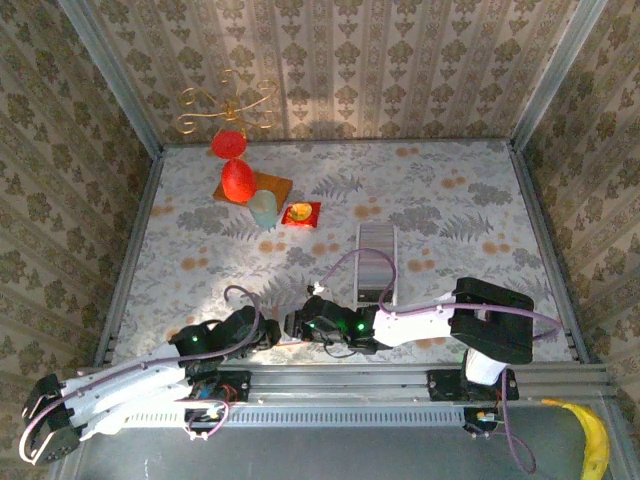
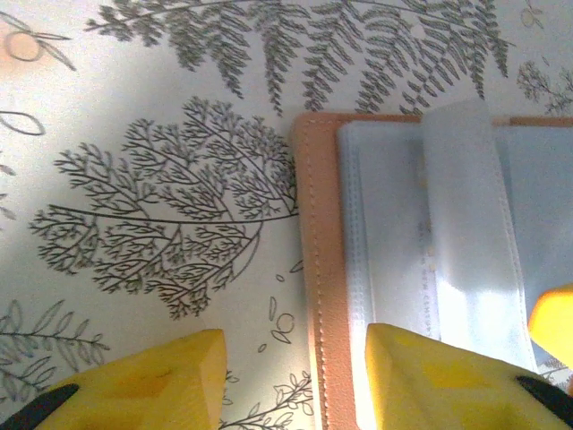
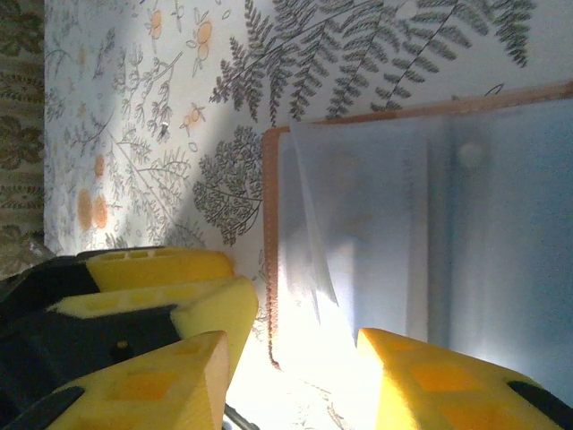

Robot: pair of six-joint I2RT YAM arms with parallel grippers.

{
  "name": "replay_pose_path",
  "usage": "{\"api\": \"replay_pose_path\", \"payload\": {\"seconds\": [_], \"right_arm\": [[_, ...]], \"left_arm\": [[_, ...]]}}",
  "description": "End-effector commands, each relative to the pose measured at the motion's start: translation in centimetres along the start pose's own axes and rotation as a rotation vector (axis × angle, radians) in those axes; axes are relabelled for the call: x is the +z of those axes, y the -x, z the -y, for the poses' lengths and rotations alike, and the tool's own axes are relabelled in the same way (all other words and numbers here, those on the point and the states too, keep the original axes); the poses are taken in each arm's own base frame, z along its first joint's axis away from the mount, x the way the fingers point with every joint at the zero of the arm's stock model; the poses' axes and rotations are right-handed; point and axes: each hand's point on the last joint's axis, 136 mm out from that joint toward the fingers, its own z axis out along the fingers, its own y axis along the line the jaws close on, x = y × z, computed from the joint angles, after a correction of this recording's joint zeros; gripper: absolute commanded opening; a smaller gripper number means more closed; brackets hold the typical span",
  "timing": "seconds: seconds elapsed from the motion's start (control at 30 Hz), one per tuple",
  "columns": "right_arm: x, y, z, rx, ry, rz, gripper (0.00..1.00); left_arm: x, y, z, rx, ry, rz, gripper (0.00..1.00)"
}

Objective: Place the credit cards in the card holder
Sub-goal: Flip over the card slot in the card holder, then pick up the credit card from the storage box.

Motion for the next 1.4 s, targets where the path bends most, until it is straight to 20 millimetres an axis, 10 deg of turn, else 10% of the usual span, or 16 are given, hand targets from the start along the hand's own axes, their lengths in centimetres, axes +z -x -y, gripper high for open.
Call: {"api": "replay_pose_path", "payload": {"seconds": [0.0, 0.6, 0.87, 1.07, 1.2, 1.37], "right_arm": [[0.5, -0.4, -1.2, -0.001, 0.038, -0.017, 0.42], [-0.5, 0.5, -4.5, 0.016, 0.177, -0.008, 0.50], [-3.8, 4.2, -4.0, -0.123, 0.140, 0.052, 0.55], [-11.5, 10.9, -3.0, -0.572, 0.037, 0.231, 0.52], [-15.1, 10.8, -2.6, -1.143, -0.025, 0.266, 0.54], [-16.2, 10.3, 3.3, -1.581, -0.210, 0.010, 0.59]], "left_arm": [[-0.1, 0.1, -1.7, -0.029, 0.061, 0.019, 0.48], [-0.2, 0.3, -1.9, -0.053, 0.062, 0.032, 0.53], [-0.4, 0.5, -1.5, -0.045, 0.045, 0.036, 0.51], [-0.5, 0.7, -0.8, -0.028, 0.021, 0.035, 0.48], [-0.6, 1.0, -0.4, -0.017, 0.010, 0.041, 0.48], [-0.5, 1.2, 0.3, -0.005, -0.009, 0.040, 0.47]]}}
